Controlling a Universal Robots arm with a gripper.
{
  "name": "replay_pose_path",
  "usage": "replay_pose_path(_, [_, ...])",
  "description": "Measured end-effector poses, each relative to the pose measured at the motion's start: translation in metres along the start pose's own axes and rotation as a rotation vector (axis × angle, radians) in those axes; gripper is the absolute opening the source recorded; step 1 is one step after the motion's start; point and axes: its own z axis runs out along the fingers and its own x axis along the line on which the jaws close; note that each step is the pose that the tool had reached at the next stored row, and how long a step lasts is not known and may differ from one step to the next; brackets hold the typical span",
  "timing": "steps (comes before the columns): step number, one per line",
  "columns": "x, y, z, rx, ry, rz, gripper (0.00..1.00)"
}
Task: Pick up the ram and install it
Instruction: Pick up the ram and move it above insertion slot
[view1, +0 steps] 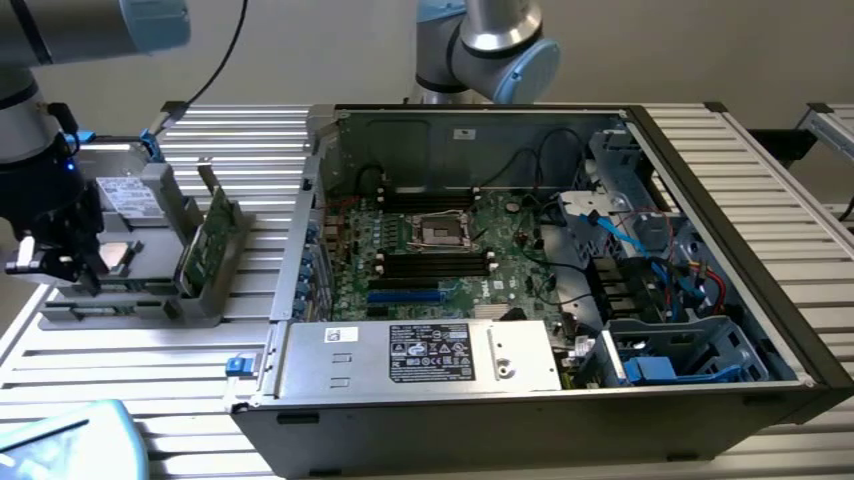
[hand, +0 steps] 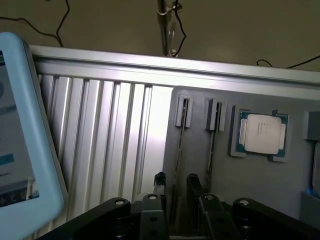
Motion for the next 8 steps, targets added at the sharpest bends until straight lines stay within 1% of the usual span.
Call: replay_pose_path(8, [0.0022,-0.004,0.0112,0.0048,-0.0014,-0.002,0.31])
